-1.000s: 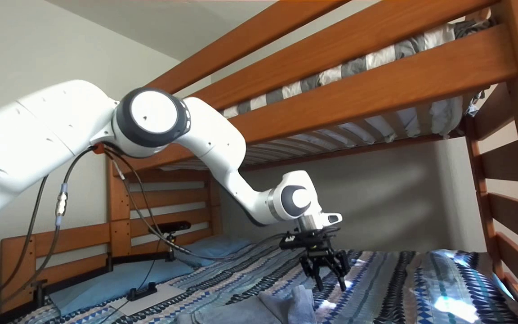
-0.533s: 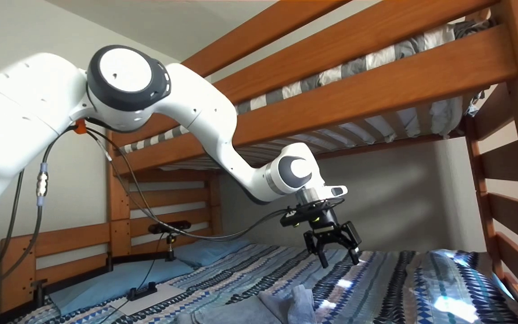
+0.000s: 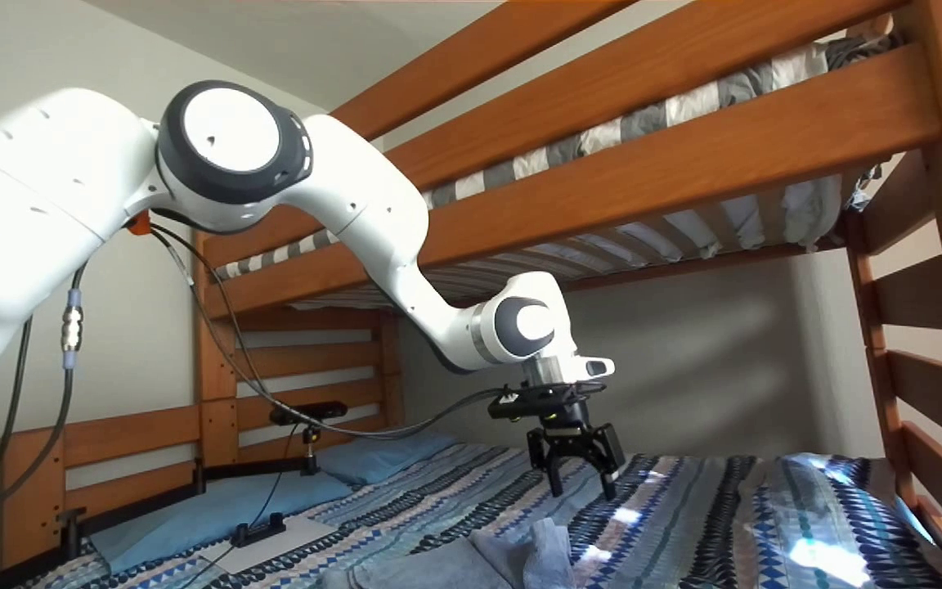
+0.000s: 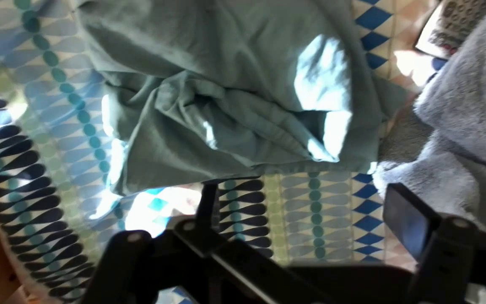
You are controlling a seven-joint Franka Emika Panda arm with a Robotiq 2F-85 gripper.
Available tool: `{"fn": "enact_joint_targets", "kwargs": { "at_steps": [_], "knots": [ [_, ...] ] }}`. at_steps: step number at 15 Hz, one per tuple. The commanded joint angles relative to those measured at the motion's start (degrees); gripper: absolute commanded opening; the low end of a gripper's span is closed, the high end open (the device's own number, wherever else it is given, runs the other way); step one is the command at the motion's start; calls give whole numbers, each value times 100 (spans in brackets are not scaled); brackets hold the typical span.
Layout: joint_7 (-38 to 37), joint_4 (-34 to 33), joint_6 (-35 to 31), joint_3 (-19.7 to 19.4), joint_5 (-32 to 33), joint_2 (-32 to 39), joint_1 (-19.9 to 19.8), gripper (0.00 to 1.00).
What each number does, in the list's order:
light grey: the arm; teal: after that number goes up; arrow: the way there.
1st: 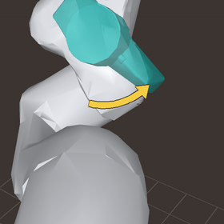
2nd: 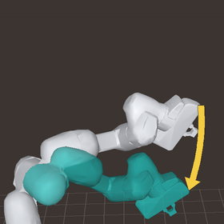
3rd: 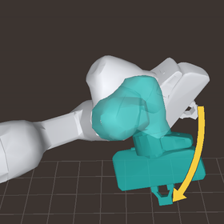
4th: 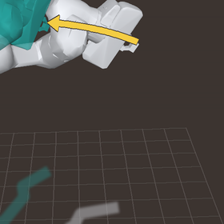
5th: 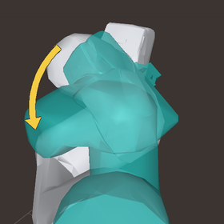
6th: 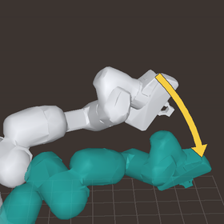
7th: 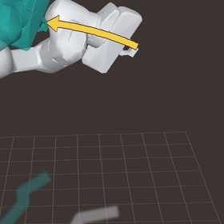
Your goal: Move the blue pillow case to the right and fold it in half then place the remote control on the pillow case.
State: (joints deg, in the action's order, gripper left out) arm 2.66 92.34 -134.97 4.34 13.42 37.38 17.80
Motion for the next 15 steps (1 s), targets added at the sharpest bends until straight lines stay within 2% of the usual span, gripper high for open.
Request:
{"fn": "enact_joint_targets", "kwargs": {
  "at_steps": [1,4,7,10,13,15],
  "knots": [
    [416,772,300,611,-663,-486,-380,100],
    [454,1241,149,791,-912,-690,-509,100],
    [222,1713,-97,729,-913,-796,-486,100],
    [56,2222,-626,675,-871,-849,-481,100],
    [-329,2681,-1402,434,-556,-799,-267,100],
    [-465,2910,-1662,387,-578,-769,-187,100]
  ]
}}
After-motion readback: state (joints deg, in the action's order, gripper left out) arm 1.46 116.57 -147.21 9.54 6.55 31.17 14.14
